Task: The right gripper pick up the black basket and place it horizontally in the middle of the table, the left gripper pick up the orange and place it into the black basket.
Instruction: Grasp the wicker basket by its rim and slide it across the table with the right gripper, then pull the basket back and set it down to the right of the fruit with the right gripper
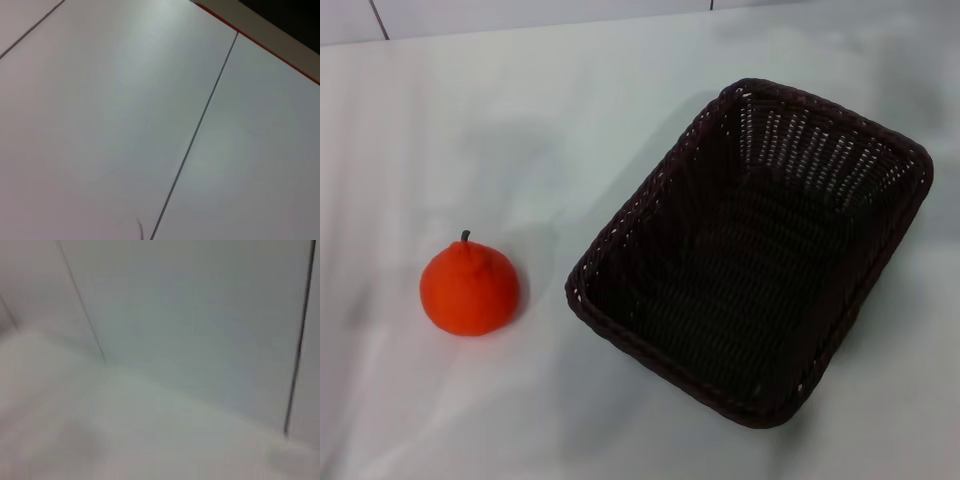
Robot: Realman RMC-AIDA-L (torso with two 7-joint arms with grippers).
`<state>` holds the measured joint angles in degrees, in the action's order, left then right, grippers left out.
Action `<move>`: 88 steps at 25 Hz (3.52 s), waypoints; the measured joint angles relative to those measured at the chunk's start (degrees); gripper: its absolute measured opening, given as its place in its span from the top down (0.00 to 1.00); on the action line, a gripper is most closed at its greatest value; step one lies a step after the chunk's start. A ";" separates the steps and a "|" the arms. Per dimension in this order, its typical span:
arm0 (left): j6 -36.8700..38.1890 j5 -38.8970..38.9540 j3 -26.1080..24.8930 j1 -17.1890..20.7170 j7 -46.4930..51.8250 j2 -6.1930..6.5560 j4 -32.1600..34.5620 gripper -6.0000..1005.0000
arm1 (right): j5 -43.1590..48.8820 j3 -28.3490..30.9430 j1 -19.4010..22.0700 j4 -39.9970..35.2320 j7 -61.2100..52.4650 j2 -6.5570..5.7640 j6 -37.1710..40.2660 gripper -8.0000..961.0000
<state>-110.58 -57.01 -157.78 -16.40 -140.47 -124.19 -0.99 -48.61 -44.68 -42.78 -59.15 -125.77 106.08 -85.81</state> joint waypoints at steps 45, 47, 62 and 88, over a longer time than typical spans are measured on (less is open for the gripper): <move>0.65 -0.03 -1.93 0.49 0.58 -0.04 -0.02 0.12 | 14.01 11.32 -4.47 20.79 1.35 -0.54 -10.15 0.80; 0.94 -0.03 -2.22 0.49 0.38 -0.01 -0.12 0.12 | 13.65 14.09 -3.90 22.41 0.11 -0.95 -10.53 0.80; 3.72 -0.03 -2.90 -0.14 0.53 0.14 -2.62 0.12 | 3.50 23.38 5.59 25.81 -9.88 3.14 -2.31 0.75; 6.05 -0.03 -2.95 -0.46 0.55 0.11 -2.90 0.12 | -0.70 23.52 4.94 29.57 -10.69 9.12 9.54 0.47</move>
<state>-104.53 -57.04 -160.73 -16.85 -139.92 -124.08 -3.89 -49.31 -21.16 -37.83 -29.59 -136.45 115.21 -76.27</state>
